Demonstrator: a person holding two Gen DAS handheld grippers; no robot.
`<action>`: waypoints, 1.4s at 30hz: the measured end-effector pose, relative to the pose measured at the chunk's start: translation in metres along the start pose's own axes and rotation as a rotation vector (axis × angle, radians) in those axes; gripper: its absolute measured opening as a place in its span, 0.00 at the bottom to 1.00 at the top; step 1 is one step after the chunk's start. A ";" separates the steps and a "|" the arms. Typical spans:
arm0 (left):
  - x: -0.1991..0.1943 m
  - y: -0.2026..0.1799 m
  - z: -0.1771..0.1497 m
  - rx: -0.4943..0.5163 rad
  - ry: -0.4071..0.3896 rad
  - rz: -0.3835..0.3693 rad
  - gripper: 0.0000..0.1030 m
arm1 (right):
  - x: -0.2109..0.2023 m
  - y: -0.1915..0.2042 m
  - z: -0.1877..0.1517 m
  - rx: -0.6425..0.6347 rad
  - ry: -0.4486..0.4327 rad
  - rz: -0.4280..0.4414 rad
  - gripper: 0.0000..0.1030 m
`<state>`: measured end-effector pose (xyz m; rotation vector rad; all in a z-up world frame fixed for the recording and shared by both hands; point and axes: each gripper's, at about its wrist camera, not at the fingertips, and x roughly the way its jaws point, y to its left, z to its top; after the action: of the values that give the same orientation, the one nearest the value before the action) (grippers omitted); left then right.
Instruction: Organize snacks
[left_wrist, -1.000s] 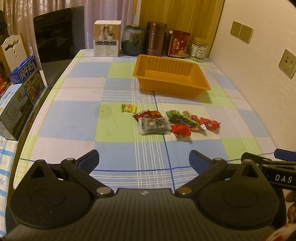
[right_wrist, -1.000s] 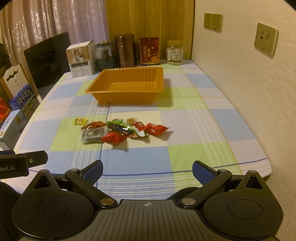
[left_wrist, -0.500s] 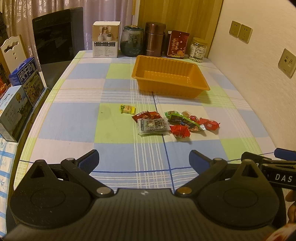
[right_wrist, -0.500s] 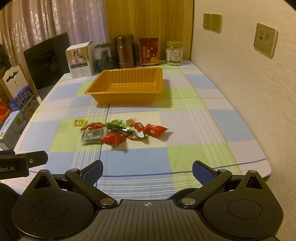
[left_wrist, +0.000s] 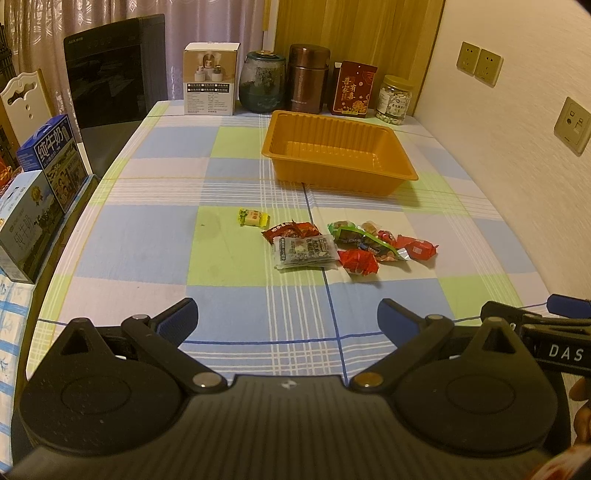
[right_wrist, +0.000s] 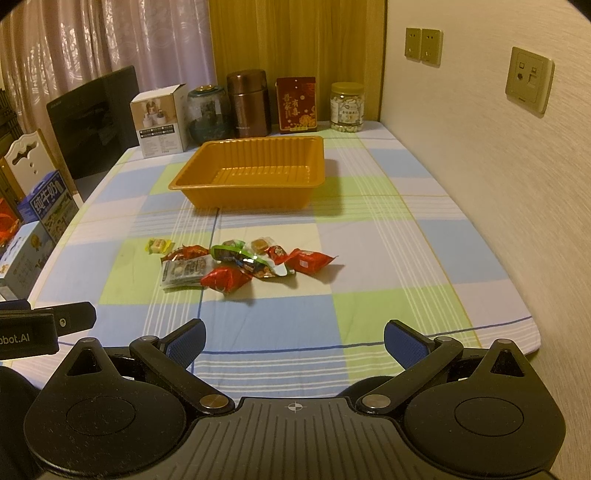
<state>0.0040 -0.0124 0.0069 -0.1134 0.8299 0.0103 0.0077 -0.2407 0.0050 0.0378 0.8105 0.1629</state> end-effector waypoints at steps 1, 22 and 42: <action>0.000 0.000 0.000 0.000 0.000 0.000 1.00 | -0.001 0.000 0.001 0.000 0.000 0.000 0.99; 0.003 -0.002 -0.004 0.001 0.005 0.003 1.00 | 0.001 -0.002 -0.002 0.007 0.000 -0.002 0.99; 0.041 0.012 -0.004 -0.012 0.065 -0.002 1.00 | 0.035 -0.005 -0.004 0.018 0.043 0.012 0.99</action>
<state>0.0283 -0.0020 -0.0273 -0.1270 0.8950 0.0097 0.0293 -0.2399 -0.0233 0.0565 0.8546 0.1678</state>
